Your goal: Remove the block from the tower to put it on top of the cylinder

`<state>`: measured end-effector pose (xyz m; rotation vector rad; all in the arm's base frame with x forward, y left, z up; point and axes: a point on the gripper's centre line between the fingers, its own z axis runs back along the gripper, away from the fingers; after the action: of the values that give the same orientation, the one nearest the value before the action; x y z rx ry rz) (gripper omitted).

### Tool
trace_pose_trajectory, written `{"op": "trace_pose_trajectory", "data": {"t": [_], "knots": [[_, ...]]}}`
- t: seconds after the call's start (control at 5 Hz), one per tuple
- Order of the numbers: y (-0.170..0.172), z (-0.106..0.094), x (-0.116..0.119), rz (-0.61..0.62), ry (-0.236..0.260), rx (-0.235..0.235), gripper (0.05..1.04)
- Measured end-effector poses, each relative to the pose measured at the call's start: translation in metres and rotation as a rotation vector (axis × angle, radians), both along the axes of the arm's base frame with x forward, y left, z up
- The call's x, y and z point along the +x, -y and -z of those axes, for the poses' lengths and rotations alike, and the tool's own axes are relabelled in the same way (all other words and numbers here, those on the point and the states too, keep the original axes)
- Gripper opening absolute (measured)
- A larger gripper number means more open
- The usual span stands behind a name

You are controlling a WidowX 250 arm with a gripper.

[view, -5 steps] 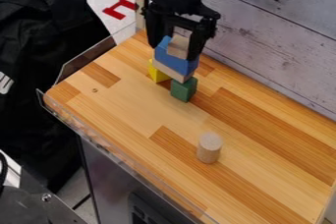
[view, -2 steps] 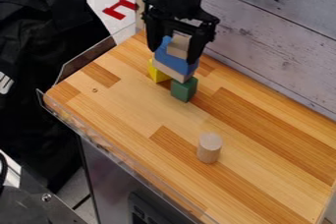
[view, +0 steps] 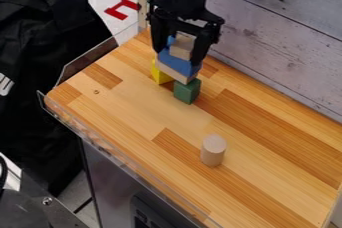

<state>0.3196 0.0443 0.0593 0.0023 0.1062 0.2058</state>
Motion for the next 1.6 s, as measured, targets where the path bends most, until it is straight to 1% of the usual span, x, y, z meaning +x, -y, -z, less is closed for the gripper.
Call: {"op": "trace_pose_trajectory", "data": {"t": [0.2,0.4,0.6,1.2,1.4,1.6], "knots": [[-0.002,0.002,0.003,-0.009,-0.002,0.003,0.953],[-0.002,0.001,0.006,-0.013,0.005,0.000,0.705],[-0.001,0.001,0.007,-0.017,0.009,0.000,0.562],[0.000,0.000,0.007,-0.008,0.014,-0.002,0.562],[0.006,-0.003,0.004,0.016,0.018,0.004,0.562],[0.015,-0.017,-0.002,0.048,0.042,0.025,0.562]]}}
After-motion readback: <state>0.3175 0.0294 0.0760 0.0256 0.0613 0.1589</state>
